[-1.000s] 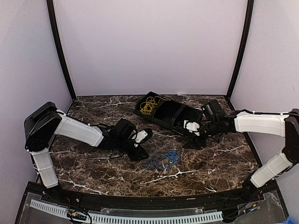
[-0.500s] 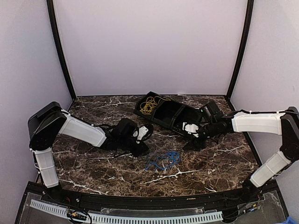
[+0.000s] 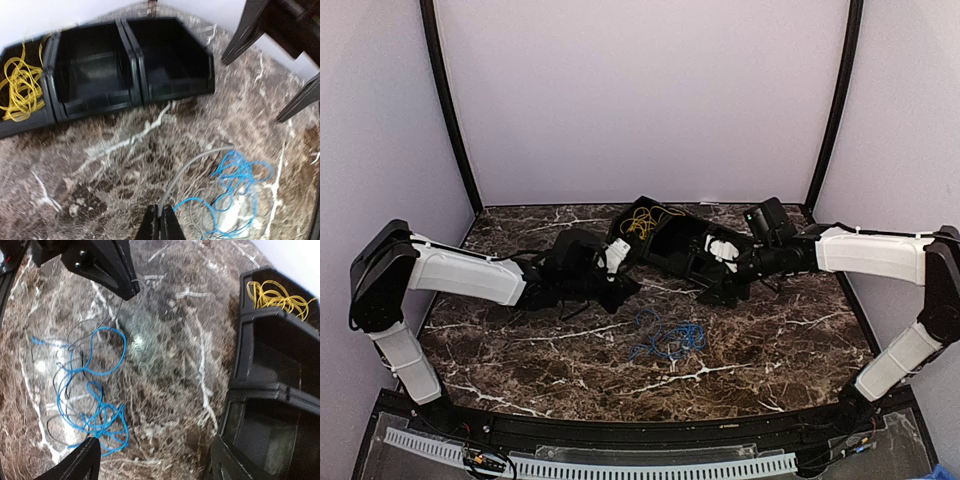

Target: Untangle the cables

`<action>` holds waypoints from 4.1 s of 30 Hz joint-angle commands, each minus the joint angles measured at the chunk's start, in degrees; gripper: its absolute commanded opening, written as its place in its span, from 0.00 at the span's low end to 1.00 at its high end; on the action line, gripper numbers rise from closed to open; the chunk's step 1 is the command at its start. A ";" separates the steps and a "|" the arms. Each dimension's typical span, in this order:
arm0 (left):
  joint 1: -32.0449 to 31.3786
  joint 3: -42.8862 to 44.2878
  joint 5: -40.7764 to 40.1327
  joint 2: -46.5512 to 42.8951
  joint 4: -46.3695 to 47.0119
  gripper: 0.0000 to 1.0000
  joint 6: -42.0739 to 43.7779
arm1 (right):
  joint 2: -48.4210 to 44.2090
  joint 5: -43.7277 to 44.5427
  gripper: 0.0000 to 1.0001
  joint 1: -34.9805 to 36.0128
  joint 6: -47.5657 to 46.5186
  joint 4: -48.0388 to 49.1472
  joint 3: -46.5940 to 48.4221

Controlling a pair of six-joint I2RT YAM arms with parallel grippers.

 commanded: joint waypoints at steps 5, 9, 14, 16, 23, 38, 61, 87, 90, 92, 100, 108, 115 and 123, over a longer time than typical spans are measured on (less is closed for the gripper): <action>0.13 0.29 -1.32 -17.00 6.57 0.00 -5.98 | 5.04 -11.74 0.79 0.88 11.84 2.95 15.81; 0.13 0.53 -1.99 -20.23 9.01 0.00 -7.35 | 6.81 -17.04 0.83 2.19 15.46 6.23 19.73; 0.09 1.62 -1.72 -21.63 12.41 0.00 -9.57 | 9.90 -21.76 0.86 5.32 17.96 10.15 22.16; 0.08 1.97 -1.79 -21.77 13.12 0.00 -10.29 | 10.82 -25.16 0.87 6.25 20.08 12.90 22.15; -0.68 2.90 -1.09 -22.92 16.80 0.00 -13.66 | 16.86 -29.89 0.76 7.97 31.10 26.51 19.61; -1.09 25.05 3.85 -23.63 10.57 0.00 -10.09 | 26.71 -28.99 0.29 7.44 26.07 18.66 16.02; -1.15 53.84 3.95 -14.93 2.28 0.00 -7.28 | 22.87 -26.22 0.27 1.90 18.81 6.12 10.97; -1.14 49.19 2.37 -12.49 6.93 0.00 -10.49 | 16.99 -34.01 0.22 8.53 33.92 23.41 24.96; -1.21 49.58 2.46 -12.56 6.72 0.00 -10.49 | 17.48 -34.30 0.12 8.49 35.29 25.75 22.07; -1.20 49.41 2.56 -12.68 6.86 0.00 -10.56 | 17.12 -34.74 0.13 8.58 36.19 27.72 20.08; -1.15 49.01 3.13 -12.40 7.72 0.00 -11.22 | 12.48 -35.56 0.76 8.58 28.61 25.01 18.57; -1.16 48.51 3.22 -12.23 8.80 0.00 -11.88 | 14.74 -37.11 0.77 8.91 33.76 27.18 23.32; -1.22 48.87 2.75 -12.04 8.46 0.00 -11.60 | 16.33 -39.73 0.32 9.46 37.75 31.32 22.97; -1.18 50.11 2.88 -11.53 8.56 0.00 -11.44 | 20.86 -35.28 0.00 8.55 39.79 33.75 17.87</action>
